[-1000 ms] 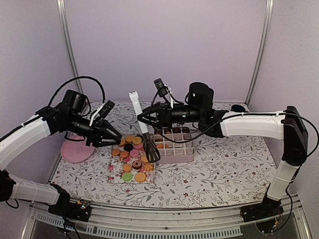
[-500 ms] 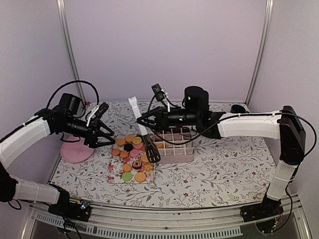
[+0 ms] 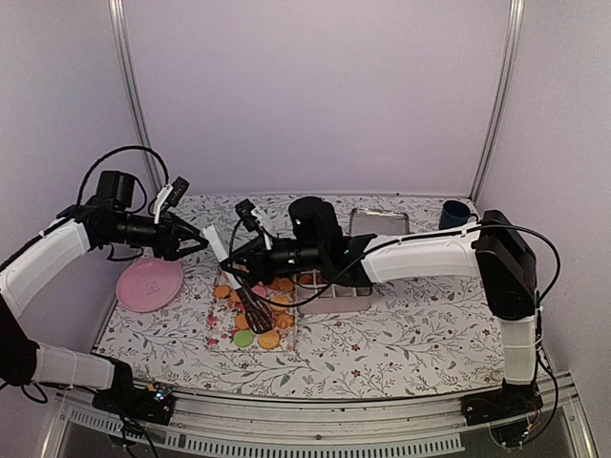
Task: Pack the cookies
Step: Adjust the clamp.
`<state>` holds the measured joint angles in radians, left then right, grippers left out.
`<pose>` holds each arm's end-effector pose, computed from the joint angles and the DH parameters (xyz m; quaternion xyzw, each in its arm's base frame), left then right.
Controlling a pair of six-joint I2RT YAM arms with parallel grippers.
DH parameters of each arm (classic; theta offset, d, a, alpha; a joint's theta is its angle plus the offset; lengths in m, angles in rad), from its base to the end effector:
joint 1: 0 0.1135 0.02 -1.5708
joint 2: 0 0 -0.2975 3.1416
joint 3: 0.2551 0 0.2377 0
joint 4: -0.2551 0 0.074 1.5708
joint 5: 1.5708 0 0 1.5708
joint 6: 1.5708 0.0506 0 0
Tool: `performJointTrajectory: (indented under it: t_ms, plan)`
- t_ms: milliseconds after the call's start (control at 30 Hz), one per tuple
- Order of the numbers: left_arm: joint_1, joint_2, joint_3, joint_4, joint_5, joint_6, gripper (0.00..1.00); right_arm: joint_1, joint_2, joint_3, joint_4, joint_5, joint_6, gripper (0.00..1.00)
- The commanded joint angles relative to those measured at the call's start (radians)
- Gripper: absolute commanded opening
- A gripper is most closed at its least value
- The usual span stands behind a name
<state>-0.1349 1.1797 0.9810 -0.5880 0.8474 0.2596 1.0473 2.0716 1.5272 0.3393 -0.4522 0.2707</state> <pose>0.2127 -0.0671 0.3258 0.3191 0.7953 -0.3575 0.3713 0.2346 0.4507 0.2823 -0.4172 0.6462 0.5140 0.3797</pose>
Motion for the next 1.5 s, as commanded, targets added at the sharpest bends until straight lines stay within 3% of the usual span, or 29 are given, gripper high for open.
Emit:
performJointTrajectory:
  t_ms: [0, 333, 767, 1467]
  plan:
    - [0.035, -0.011, -0.024, 0.035, -0.031, 0.016, 0.7, 0.029, 0.047, 0.105, 0.016, 0.103, -0.053, 0.35]
    - [0.008, 0.013, -0.039, 0.156, -0.042, -0.023, 0.67, 0.036, 0.035, 0.122, -0.034, 0.118, -0.06, 0.35]
    - [-0.166, 0.079, -0.041, 0.331, -0.034, -0.183, 0.66, 0.048, 0.028, 0.143, -0.112, 0.179, -0.093, 0.35]
    - [-0.198, 0.034, -0.196, 0.314, -0.074, -0.087, 0.65, 0.052, 0.018, 0.156, -0.289, 0.256, -0.195, 0.33]
